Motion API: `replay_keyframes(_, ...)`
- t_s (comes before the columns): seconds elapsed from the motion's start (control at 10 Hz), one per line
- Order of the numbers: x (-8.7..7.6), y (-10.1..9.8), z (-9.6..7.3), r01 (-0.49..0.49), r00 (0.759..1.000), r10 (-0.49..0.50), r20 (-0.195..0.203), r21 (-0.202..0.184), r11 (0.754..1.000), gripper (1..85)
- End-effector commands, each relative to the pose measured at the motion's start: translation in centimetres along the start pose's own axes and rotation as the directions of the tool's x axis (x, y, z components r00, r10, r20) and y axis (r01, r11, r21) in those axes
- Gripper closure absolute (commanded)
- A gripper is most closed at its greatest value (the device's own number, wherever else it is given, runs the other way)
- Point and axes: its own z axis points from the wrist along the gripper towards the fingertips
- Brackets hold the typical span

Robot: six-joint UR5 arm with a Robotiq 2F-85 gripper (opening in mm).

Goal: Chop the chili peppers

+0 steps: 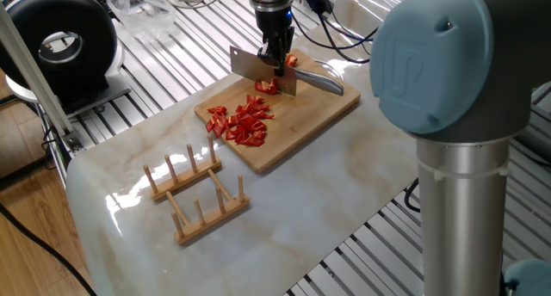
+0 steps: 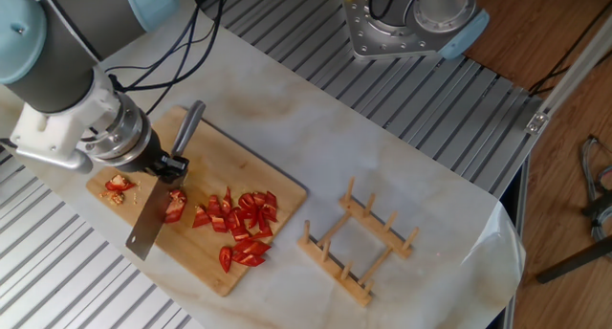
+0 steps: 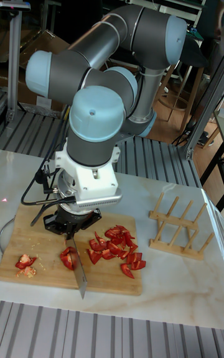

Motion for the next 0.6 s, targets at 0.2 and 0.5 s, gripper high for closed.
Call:
replay_keyframes(0.2,0.32,-1.35,-0.32,0.045,0.999,-0.045,-0.005,0.042,0.998,84.3)
replay_keyframes(0.5,0.27,-0.58,-0.35,0.046,0.999,-0.046,-0.002,0.029,0.999,84.3)
